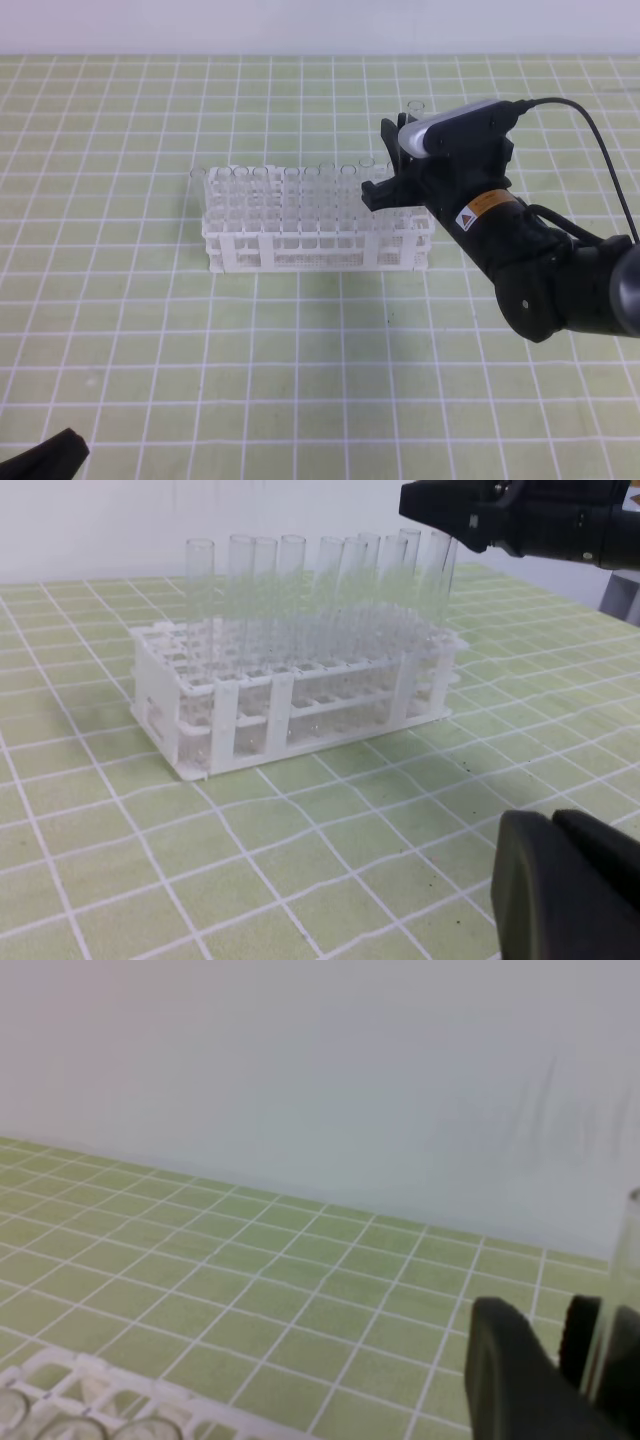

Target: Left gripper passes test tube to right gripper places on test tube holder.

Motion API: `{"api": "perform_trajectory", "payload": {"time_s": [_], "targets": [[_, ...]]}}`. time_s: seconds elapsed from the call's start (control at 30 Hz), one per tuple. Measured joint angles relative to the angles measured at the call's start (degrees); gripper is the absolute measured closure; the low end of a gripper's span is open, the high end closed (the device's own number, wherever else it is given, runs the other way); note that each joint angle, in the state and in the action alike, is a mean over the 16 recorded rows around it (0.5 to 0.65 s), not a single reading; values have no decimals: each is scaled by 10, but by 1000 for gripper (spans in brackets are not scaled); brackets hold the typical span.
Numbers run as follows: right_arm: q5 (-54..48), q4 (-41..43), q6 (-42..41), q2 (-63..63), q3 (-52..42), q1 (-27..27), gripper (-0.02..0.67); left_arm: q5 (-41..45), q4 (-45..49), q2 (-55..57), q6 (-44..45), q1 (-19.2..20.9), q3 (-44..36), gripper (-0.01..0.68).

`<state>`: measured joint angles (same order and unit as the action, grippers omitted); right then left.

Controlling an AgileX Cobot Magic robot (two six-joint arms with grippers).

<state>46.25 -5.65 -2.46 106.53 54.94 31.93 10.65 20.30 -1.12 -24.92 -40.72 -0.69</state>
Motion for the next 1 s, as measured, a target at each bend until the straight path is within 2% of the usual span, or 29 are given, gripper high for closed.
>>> {"api": "perform_trajectory", "payload": {"time_s": [1.0], "targets": [[4, 3, -1, 0, 0, 0, 640, 1, 0, 1, 0, 0, 1, 673]]}}
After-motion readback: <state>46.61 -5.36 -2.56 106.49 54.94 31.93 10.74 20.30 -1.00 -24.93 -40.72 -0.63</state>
